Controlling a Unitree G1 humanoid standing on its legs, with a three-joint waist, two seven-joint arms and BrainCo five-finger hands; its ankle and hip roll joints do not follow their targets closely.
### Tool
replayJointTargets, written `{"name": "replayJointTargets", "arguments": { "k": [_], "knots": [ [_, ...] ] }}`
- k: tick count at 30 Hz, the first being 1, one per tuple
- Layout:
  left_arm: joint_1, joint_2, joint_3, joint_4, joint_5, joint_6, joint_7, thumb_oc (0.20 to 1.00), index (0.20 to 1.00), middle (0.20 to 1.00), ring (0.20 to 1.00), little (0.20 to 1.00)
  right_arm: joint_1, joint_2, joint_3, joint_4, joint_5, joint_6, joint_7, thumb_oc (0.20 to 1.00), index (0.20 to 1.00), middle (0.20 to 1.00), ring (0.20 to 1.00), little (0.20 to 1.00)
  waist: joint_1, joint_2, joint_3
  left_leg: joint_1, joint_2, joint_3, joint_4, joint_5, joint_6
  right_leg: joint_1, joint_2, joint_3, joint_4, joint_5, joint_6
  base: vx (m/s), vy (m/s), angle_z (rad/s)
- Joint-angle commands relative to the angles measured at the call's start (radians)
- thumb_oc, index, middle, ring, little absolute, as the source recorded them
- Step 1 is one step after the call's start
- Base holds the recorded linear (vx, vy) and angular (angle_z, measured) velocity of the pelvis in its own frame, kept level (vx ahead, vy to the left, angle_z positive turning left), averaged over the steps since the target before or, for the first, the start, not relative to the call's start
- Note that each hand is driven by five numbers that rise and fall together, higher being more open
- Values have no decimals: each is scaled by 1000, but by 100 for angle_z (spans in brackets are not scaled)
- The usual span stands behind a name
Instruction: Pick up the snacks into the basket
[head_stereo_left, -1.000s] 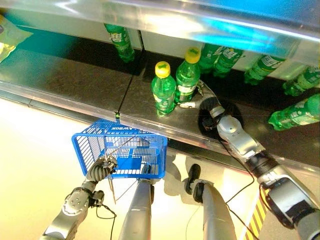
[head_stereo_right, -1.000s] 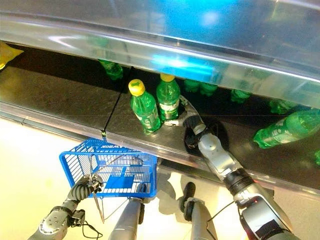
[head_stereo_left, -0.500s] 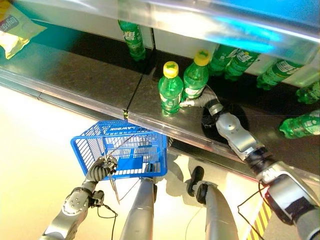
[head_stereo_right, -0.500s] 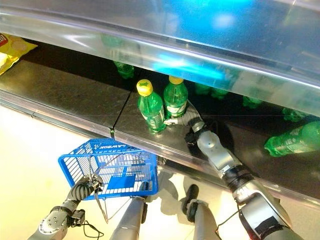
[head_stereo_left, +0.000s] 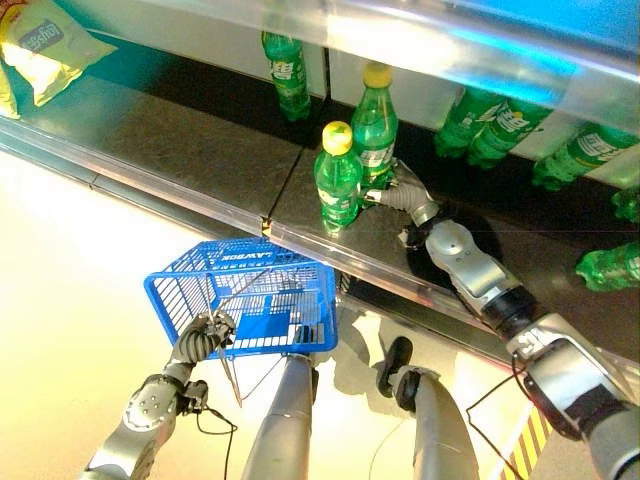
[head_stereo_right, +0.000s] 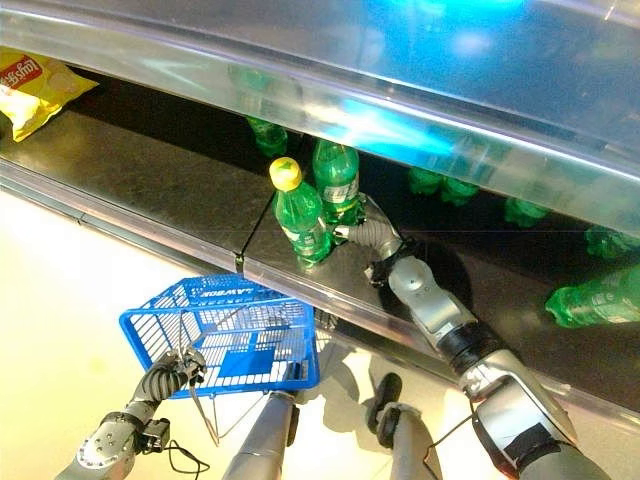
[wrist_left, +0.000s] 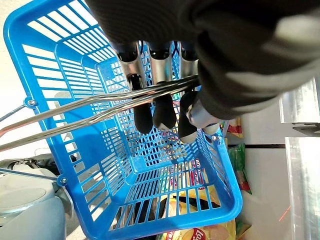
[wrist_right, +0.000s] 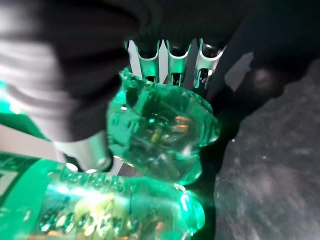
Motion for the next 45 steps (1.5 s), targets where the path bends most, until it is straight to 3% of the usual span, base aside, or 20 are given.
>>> {"name": "replayJointTargets", "arguments": {
  "k": [1, 16, 20, 26, 33, 40, 45],
  "knots": [
    [69, 78, -17, -142, -28, -73, 4, 200, 200, 200, 200, 200, -7, -16, 21, 22, -2, -13, 3, 200, 200, 200, 200, 200, 11, 68, -21, -13, 29, -39, -141, 144, 14, 81, -62, 66, 25, -70, 139, 0, 0, 0],
    [72, 65, -16, -131, -26, -68, 3, 200, 200, 200, 200, 200, 33, -12, -18, 19, 30, -16, -10, 200, 200, 200, 200, 200, -11, 69, -21, 41, 39, -16, -225, 176, 7, 122, -52, 61, -57, -28, 146, 0, 0, 0],
    [68, 56, -13, -124, -27, -63, -6, 200, 200, 200, 200, 200, 53, -29, -64, -1, 73, -24, -18, 200, 200, 200, 200, 200, -17, 66, -21, 128, 43, 0, -341, 223, -4, 187, -43, 40, -143, 6, 156, -5, 17, 0],
    [62, 40, -7, -108, -18, -56, -17, 200, 200, 200, 200, 200, 126, -55, -130, -63, 132, -35, -12, 200, 200, 200, 200, 200, -37, 56, -36, 177, 42, 11, -366, 227, -3, 242, -40, 34, -196, 27, 163, 0, 0, 0],
    [66, 23, 8, -91, -4, -46, -26, 200, 200, 200, 200, 200, 262, -77, -227, -138, 181, -53, -5, 200, 200, 200, 200, 200, -64, 30, -62, 221, 56, 35, -380, 218, 2, 290, -28, 39, -257, 57, 171, 11, 13, -3],
    [87, -19, 62, -53, 50, -28, -32, 200, 200, 200, 200, 200, 604, -73, -392, -245, 180, -59, 54, 200, 200, 200, 200, 200, -127, -17, -102, 296, 81, 66, -405, 205, 1, 357, -7, 47, -330, 87, 181, 31, 24, -14],
    [87, -36, 75, -40, 70, -25, -25, 200, 200, 200, 200, 200, 704, -41, -414, -275, 196, -60, 83, 200, 200, 200, 200, 200, -149, -36, -116, 322, 88, 81, -426, 207, 1, 378, 2, 56, -362, 101, 184, 26, 18, -17]
  ]
}}
